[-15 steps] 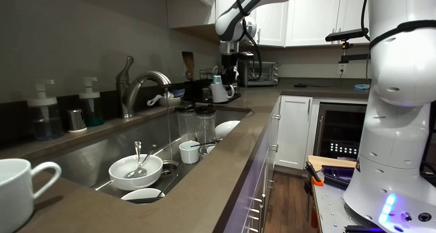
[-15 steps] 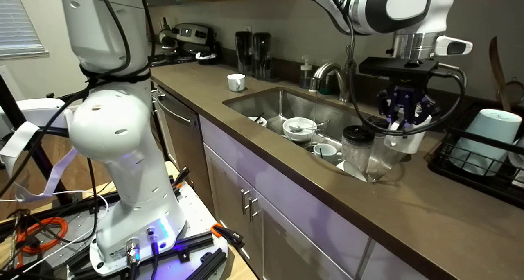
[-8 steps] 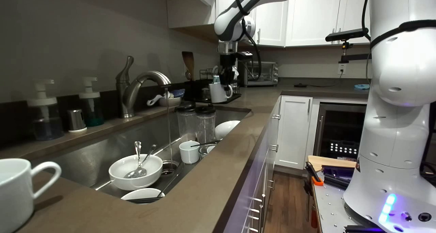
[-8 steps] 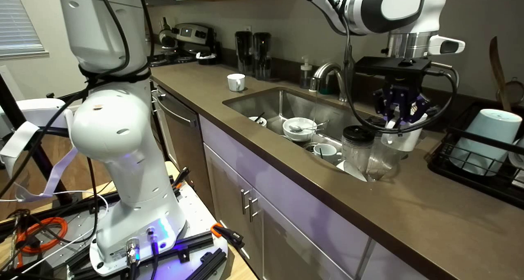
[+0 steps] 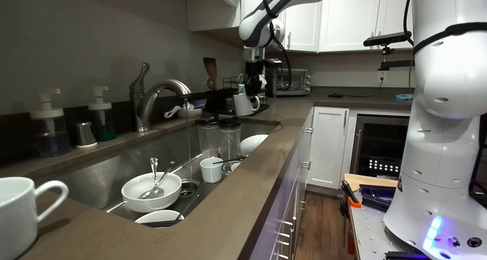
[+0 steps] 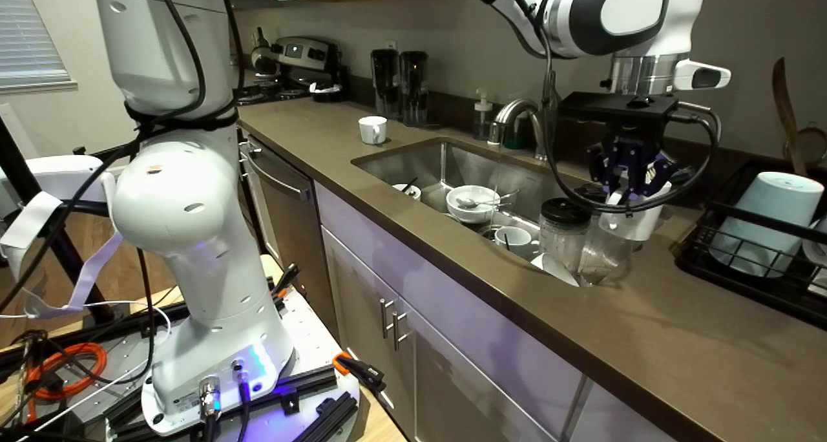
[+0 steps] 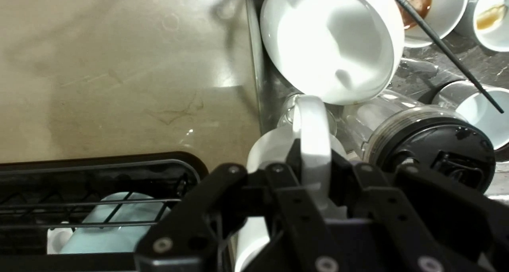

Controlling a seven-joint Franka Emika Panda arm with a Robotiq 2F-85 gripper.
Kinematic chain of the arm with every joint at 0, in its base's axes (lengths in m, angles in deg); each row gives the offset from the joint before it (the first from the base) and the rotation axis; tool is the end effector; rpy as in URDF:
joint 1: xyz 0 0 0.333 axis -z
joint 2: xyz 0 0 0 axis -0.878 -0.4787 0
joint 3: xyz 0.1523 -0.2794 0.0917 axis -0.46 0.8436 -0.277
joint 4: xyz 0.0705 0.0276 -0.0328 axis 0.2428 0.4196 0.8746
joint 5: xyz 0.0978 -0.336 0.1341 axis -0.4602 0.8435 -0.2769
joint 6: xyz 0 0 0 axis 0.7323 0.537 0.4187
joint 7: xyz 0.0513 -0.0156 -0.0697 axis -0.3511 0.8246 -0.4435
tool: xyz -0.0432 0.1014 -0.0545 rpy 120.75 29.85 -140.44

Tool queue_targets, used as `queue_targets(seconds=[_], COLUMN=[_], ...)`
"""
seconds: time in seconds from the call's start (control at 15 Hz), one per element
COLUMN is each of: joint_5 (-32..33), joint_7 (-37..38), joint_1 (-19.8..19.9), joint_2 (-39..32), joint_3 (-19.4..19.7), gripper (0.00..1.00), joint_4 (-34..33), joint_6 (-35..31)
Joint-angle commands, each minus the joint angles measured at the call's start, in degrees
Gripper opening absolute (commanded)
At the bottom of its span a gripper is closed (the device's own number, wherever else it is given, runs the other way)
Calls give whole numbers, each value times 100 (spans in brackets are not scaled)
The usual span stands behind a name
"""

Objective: Take the white mug on the right side of the counter, put some water in it and place it next to the white mug on the left

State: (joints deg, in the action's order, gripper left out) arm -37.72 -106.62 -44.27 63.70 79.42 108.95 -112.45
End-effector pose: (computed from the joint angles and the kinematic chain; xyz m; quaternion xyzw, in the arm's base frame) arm 0.5137 -0.3037 0.4259 0.9964 -0.0623 0.0229 0.0519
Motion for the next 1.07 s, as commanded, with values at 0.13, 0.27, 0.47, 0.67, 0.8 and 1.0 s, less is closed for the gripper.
queue_targets(seconds=[0.13, 0.27, 0.47, 0.67, 0.8, 1.0], joint_5=[186, 378, 844, 1133, 1228, 1277], joint_7=[258, 462, 923, 1208, 1287, 1276], joint_1=[-182, -291, -432, -447, -412, -392], joint_2=[334, 446, 595, 603, 601, 660], joint_3=[-159, -167, -143, -118, -85, -35], gripper=[6, 6, 6, 6, 6, 6], joint_4=[408, 537, 652, 604, 560, 545], joint_6=[-243, -309, -286, -189, -158, -148])
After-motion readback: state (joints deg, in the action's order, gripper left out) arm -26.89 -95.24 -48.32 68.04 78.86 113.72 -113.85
